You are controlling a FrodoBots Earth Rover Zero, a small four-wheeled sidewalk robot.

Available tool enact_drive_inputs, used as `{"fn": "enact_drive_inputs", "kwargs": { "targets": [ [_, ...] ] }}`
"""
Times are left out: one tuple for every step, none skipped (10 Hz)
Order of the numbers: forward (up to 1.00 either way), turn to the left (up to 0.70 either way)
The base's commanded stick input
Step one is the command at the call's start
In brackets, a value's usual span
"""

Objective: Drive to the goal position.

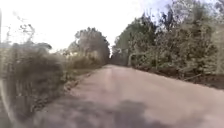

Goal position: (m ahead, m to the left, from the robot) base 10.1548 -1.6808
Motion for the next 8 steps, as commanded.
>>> {"fn": "enact_drive_inputs", "kwargs": {
  "targets": [
    [0.7, 0.0],
    [0.7, 0.0],
    [0.7, 0.0],
    [0.7, 0.0],
    [0.7, 0.0],
    [0.7, 0.0],
    [0.7, 0.0],
    [0.7, 0.0]
  ]
}}
